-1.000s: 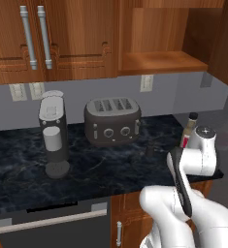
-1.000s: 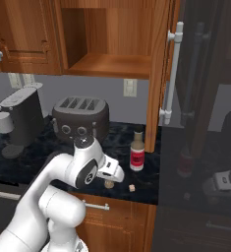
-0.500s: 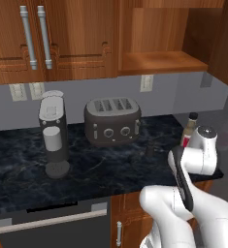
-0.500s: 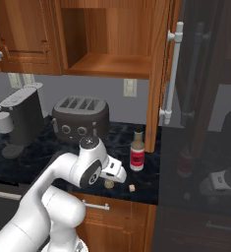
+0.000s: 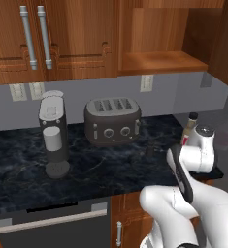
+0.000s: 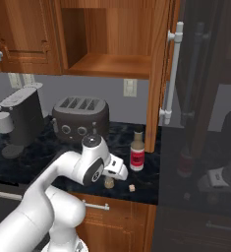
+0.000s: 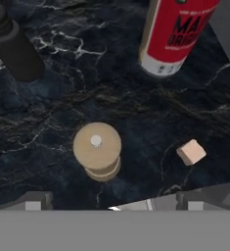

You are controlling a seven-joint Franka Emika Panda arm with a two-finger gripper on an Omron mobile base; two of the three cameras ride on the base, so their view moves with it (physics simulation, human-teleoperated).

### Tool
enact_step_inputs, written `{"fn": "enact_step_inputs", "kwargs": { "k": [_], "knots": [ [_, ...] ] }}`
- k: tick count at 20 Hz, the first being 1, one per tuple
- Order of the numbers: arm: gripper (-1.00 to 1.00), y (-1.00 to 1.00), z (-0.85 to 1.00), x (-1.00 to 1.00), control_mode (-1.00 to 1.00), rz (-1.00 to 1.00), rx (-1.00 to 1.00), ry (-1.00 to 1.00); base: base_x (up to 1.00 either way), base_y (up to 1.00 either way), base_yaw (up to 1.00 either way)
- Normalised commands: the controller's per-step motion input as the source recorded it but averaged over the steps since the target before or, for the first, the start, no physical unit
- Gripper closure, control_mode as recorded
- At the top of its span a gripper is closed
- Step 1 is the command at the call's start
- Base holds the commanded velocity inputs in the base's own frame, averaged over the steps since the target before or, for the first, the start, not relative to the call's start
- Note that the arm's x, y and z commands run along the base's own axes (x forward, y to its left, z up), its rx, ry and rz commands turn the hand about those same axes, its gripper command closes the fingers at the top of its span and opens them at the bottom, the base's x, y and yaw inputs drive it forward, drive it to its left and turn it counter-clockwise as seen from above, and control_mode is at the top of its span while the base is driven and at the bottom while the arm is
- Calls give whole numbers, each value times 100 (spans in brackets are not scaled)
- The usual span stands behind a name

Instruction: There are various items on the counter. Only move the condiments/shakers into the cabinet.

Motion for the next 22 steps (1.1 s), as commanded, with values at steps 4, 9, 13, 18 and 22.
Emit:
{"fn": "enact_step_inputs", "kwargs": {
  "k": [4, 9, 13, 18, 22],
  "knots": [
    [-100, 0, -12, 12, -100, 0, 0, 0, 0, 0, 0],
    [-100, 1, -19, 12, -100, 0, 0, 0, 0, 0, 0],
    [-100, 0, -23, 9, -100, 0, 0, 0, 0, 0, 0],
    [-100, 3, -17, 12, -100, 0, 1, 0, 0, 0, 0],
    [-100, 13, -13, 11, -100, 0, 3, 0, 0, 0, 0]
  ]
}}
